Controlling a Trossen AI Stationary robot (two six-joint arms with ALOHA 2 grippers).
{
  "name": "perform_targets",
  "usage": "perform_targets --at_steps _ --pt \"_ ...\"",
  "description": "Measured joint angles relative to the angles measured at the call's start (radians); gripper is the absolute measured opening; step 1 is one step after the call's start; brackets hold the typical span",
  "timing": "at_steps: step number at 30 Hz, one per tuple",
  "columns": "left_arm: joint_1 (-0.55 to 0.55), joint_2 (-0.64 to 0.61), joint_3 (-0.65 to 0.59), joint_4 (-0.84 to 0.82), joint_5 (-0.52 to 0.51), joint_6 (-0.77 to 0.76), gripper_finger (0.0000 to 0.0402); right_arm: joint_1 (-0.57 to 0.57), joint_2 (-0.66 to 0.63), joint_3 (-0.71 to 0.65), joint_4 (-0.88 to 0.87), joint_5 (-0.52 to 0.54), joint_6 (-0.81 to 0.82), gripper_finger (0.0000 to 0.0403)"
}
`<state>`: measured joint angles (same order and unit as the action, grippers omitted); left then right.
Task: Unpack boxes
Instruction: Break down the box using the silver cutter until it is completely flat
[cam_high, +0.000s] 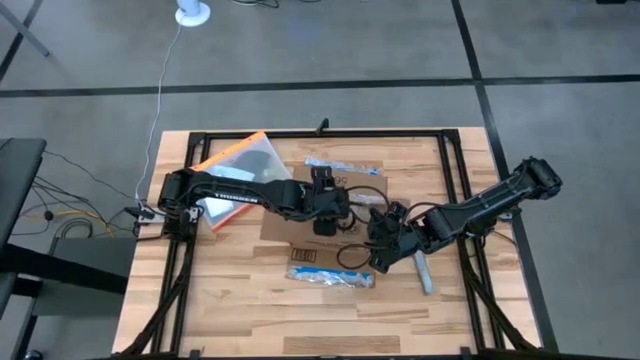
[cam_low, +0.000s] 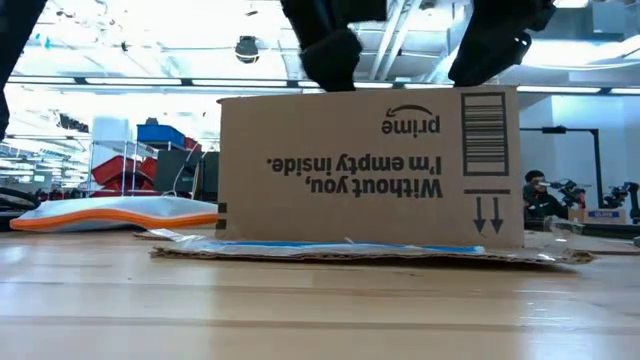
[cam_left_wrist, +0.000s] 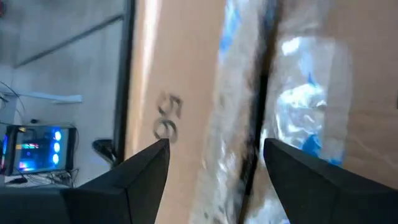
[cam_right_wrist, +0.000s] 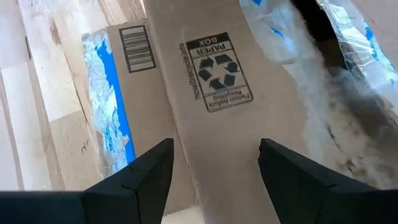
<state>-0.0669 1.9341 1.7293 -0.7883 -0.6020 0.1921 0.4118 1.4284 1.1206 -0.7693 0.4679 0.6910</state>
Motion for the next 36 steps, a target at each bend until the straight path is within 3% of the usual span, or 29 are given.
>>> perform_targets --at_steps 10,13,17,18,23,29,36 --pt "0.041 0.074 0.004 0.029 -0.006 0.019 0.0235 0.0 0.0 -0.004 0.007 0.0 0.0 0.0217" --pt "0.04 0.091 0.007 0.024 -0.023 0.016 0.0177 0.0 0.0 -0.031 0.038 0.0 0.01 0.0217" --pt "0.04 0.084 0.018 0.006 -0.016 0.018 0.0036 0.01 0.0 -0.061 0.052 -0.003 0.016 0.0217" --pt "0.04 0.08 0.034 -0.016 -0.001 0.016 0.0022 0.011 -0.001 -0.061 0.053 -0.003 0.015 0.0217" --pt "0.044 0.079 0.211 -0.219 0.074 0.005 0.0003 -0.002 0.0 -0.023 0.057 0.019 -0.03 0.0217" --pt "0.072 0.079 0.393 -0.341 0.198 -0.043 0.0 -0.091 0.007 0.0 0.168 0.051 -0.069 0.0217" --pt "0.151 0.079 0.447 -0.394 0.249 -0.019 0.0 -0.104 0.136 0.002 0.189 -0.032 -0.038 0.0217"
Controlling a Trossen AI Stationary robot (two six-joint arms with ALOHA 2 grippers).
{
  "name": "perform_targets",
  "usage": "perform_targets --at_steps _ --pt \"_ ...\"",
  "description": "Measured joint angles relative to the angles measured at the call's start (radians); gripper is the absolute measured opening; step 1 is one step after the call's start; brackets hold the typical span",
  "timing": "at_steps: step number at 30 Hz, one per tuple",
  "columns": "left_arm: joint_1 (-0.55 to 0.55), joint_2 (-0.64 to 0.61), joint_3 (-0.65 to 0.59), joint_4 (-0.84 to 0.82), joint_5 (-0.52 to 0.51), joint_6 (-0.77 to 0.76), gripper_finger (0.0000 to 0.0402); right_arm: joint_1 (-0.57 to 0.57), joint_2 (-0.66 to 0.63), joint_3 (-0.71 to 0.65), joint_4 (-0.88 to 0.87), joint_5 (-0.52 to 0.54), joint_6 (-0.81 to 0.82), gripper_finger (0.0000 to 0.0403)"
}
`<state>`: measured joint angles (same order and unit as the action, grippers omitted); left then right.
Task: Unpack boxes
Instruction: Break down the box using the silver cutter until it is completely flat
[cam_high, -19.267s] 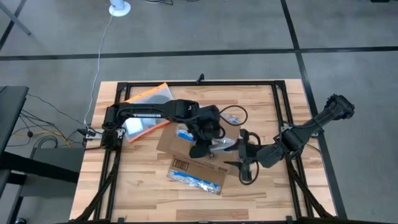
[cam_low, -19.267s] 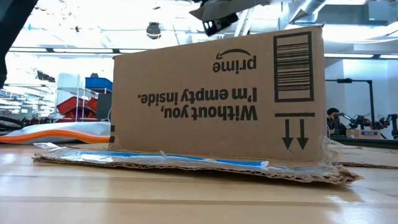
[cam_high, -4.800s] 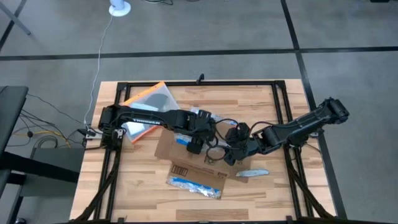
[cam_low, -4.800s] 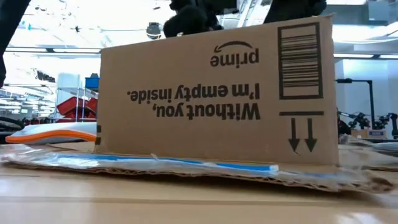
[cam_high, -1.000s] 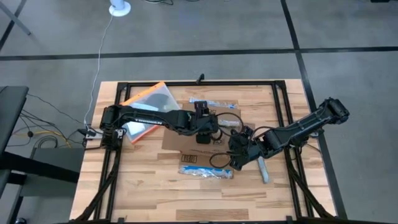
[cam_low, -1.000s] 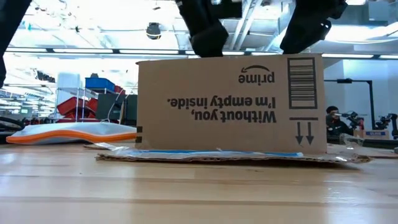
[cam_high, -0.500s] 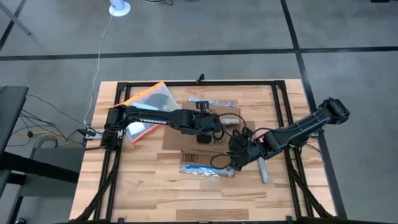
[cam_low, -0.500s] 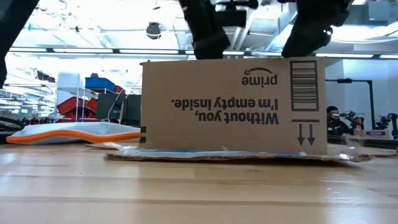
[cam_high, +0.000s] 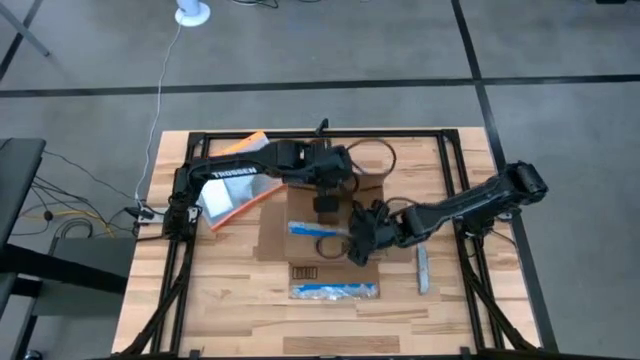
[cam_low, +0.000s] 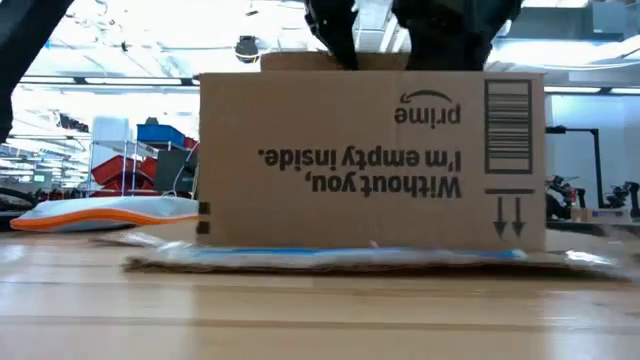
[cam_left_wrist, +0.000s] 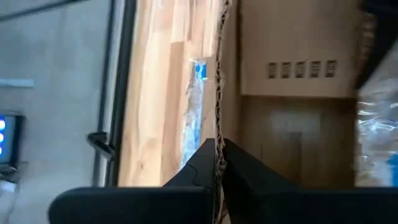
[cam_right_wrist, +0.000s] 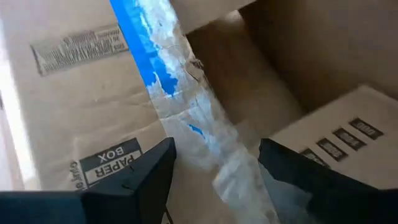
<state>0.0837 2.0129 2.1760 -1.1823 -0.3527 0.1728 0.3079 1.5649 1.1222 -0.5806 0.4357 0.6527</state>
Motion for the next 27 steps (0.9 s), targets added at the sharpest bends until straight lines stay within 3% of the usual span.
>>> perform_targets --at_steps 5,15,18,27 --pt "0.113 0.001 -0.006 -0.021 0.197 0.025 0.0 0.037 0.04 0.001 0.016 -0.001 0.064 0.0217" --pt "0.377 0.119 -0.012 -0.038 0.877 0.076 0.0 0.049 0.04 0.001 0.022 -0.032 0.133 0.0217" --pt "0.41 0.177 -0.012 -0.043 0.926 0.08 0.0 0.053 0.04 0.0 0.023 -0.033 0.133 0.0217" --pt "0.381 0.324 -0.013 -0.064 0.935 0.129 0.0 0.053 0.04 0.0 0.012 -0.03 0.105 0.0217"
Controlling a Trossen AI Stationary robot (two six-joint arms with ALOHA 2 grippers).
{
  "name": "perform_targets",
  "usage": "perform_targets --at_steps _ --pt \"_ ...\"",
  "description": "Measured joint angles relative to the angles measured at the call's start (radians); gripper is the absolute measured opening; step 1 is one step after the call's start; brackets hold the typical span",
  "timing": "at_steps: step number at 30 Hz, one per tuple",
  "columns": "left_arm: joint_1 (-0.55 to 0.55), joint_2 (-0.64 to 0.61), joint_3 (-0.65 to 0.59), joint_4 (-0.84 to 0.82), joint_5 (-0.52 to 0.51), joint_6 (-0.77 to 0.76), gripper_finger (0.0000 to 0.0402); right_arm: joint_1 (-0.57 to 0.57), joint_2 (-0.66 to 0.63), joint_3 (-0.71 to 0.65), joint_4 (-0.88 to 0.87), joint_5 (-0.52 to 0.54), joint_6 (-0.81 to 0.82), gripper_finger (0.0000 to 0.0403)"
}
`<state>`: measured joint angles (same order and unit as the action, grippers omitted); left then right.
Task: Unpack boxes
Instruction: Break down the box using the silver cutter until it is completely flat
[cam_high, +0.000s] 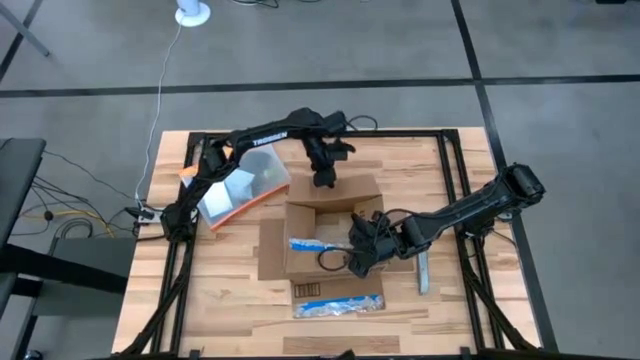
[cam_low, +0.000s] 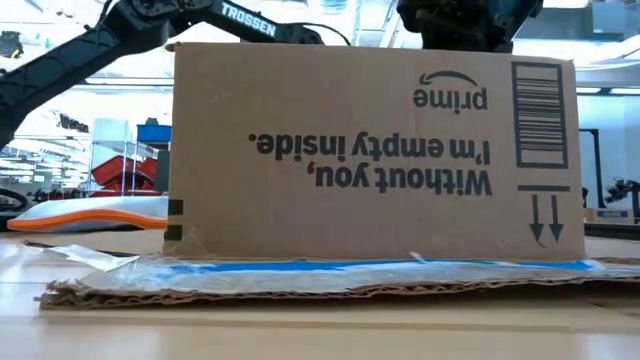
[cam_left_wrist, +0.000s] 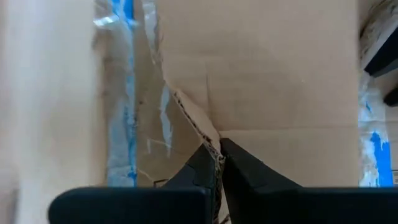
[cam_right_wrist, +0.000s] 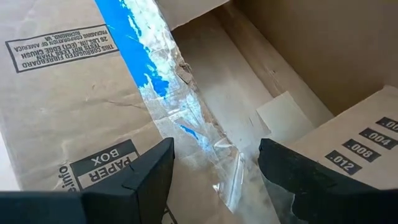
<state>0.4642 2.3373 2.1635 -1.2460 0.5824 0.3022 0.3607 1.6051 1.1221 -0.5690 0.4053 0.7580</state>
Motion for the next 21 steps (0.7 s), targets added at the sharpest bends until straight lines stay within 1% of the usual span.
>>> perform_targets --at_steps 3,5,7,10,11,13,17,18,21 --pt "-0.009 0.014 0.001 -0.044 0.002 -0.011 0.0 0.0 0.0 0.0 0.0 0.0 -0.029 0.0217" --pt "-0.011 0.017 0.02 -0.104 -0.004 -0.006 0.0 0.0 0.0 0.0 0.001 0.0 -0.046 0.0217" --pt "-0.012 0.02 0.075 -0.198 -0.031 -0.006 0.0 0.0 0.001 -0.001 0.001 0.0 -0.064 0.0217" --pt "-0.005 0.008 0.191 -0.312 -0.066 -0.013 0.0 -0.001 -0.01 -0.002 -0.002 -0.002 -0.099 0.0217" --pt "-0.003 -0.026 0.184 -0.296 -0.076 -0.026 0.0 -0.001 -0.02 0.0 -0.009 -0.003 -0.112 0.0217" --pt "0.001 -0.109 0.131 -0.237 -0.119 -0.039 0.0 0.0 -0.045 0.02 -0.039 -0.003 -0.137 0.0217" --pt "0.004 -0.199 0.121 -0.165 -0.31 -0.08 0.0 0.015 -0.108 0.102 -0.128 -0.027 -0.133 0.0217" --pt "0.007 -0.21 0.12 -0.147 -0.337 -0.093 0.0 0.029 -0.123 0.125 -0.146 -0.057 -0.115 0.0217" --pt "0.012 -0.233 0.12 -0.126 -0.343 -0.112 0.0 0.09 -0.154 0.163 -0.184 -0.156 -0.044 0.0217"
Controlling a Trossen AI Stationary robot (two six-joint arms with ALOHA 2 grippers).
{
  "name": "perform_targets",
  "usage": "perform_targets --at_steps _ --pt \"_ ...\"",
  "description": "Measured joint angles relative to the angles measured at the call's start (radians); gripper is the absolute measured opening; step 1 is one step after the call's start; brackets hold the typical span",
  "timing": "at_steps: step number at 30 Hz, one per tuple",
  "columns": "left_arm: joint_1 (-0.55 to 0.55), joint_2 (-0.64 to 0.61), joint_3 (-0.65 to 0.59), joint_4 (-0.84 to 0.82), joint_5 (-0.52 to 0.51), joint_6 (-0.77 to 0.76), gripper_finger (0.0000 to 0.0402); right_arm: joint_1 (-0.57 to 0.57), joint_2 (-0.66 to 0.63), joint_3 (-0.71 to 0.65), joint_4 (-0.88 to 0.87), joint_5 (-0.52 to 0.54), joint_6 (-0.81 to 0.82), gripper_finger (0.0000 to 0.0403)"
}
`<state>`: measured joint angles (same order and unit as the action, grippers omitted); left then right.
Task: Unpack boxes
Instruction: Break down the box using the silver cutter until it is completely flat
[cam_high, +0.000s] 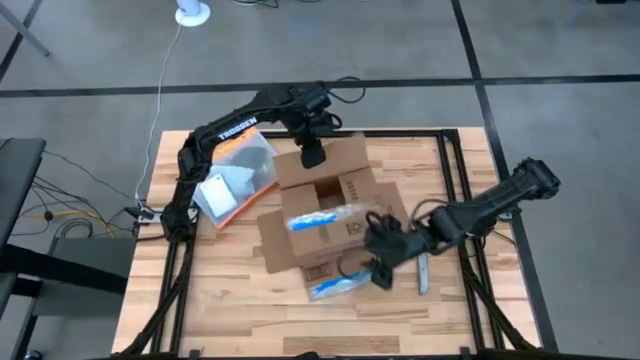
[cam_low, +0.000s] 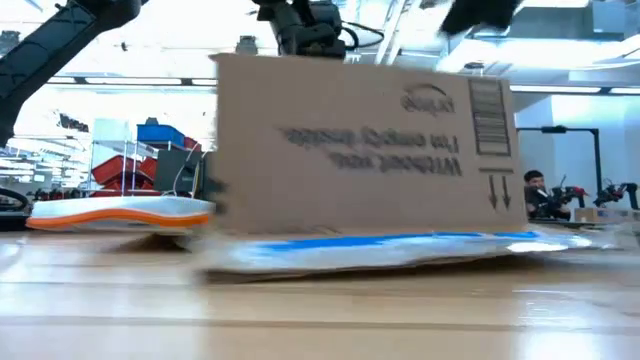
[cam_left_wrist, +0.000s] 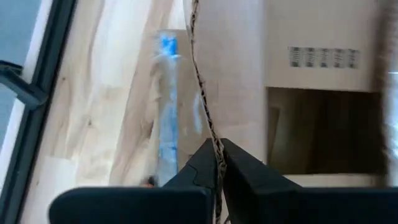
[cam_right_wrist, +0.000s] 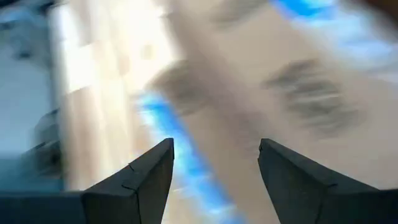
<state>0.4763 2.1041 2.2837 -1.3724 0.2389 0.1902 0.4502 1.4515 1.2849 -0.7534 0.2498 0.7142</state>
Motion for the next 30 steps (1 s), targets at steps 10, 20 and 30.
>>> perform_targets --at_steps 10,20,30 --pt "-0.017 0.057 0.0 -0.007 0.016 0.015 0.0 0.067 0.102 0.001 -0.234 0.257 0.269 0.0217" --pt "-0.029 0.092 0.002 -0.196 0.0 -0.061 0.0 -0.009 0.217 0.008 -0.262 0.327 0.222 0.0217" --pt "-0.047 0.04 0.063 -0.128 -0.065 -0.048 0.0013 -0.075 0.177 0.001 -0.378 0.356 0.121 0.0217"
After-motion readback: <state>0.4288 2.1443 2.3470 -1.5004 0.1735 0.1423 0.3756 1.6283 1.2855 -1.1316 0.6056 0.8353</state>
